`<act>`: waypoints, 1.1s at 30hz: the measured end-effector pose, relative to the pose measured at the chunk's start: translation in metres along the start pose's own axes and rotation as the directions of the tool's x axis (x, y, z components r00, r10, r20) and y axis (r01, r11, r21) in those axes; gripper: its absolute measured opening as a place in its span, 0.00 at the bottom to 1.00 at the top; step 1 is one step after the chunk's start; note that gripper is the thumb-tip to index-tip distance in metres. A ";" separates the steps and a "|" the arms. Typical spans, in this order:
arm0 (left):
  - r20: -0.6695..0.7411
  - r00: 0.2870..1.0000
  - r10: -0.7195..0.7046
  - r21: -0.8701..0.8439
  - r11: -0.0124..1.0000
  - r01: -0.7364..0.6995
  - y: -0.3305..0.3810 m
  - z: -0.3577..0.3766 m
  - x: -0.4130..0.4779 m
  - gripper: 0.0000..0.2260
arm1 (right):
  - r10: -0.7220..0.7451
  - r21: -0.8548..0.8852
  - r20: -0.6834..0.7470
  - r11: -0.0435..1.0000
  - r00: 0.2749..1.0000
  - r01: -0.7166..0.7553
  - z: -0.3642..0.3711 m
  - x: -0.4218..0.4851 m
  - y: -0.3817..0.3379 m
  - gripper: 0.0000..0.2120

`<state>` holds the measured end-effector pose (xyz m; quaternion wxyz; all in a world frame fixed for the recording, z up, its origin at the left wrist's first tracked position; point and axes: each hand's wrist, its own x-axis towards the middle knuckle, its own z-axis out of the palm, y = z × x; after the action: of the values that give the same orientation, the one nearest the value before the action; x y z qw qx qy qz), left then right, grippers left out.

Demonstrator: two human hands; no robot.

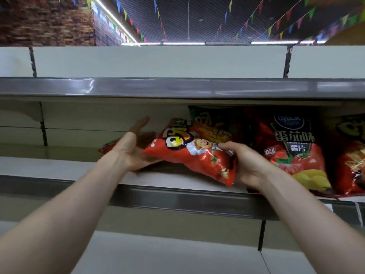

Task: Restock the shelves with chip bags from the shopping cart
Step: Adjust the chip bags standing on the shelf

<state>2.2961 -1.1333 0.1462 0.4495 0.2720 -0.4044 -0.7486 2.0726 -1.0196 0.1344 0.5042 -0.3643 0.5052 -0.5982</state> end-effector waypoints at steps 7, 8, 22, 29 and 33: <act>0.056 0.993 -0.106 0.511 0.857 0.063 0.002 -0.002 -0.012 0.27 | -0.080 -0.427 -0.088 0.904 0.993 0.035 0.011 0.008 -0.022 0.13; 0.027 0.996 -0.080 0.477 0.877 0.058 -0.001 0.001 -0.012 0.25 | -0.173 -0.476 -0.134 0.875 0.976 0.089 0.011 0.012 -0.023 0.17; 0.068 0.994 -0.088 0.128 0.989 0.079 -0.055 0.042 -0.007 0.20 | -0.175 0.007 -0.202 0.984 0.964 0.181 0.023 0.015 0.015 0.28; 0.070 0.991 -0.113 0.277 0.957 0.090 -0.028 0.044 -0.014 0.19 | -0.197 -0.037 -0.271 0.980 0.942 0.194 0.010 0.015 0.009 0.31; 0.011 0.994 -0.113 0.535 0.840 0.090 0.012 0.024 -0.020 0.16 | -0.281 -0.183 -0.433 0.958 0.856 0.222 -0.003 0.015 0.006 0.31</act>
<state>2.2918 -1.1099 0.1697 0.3076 0.3914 -0.5907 -0.6350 2.0679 -1.0333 0.1272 0.2651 -0.3083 0.5937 -0.6944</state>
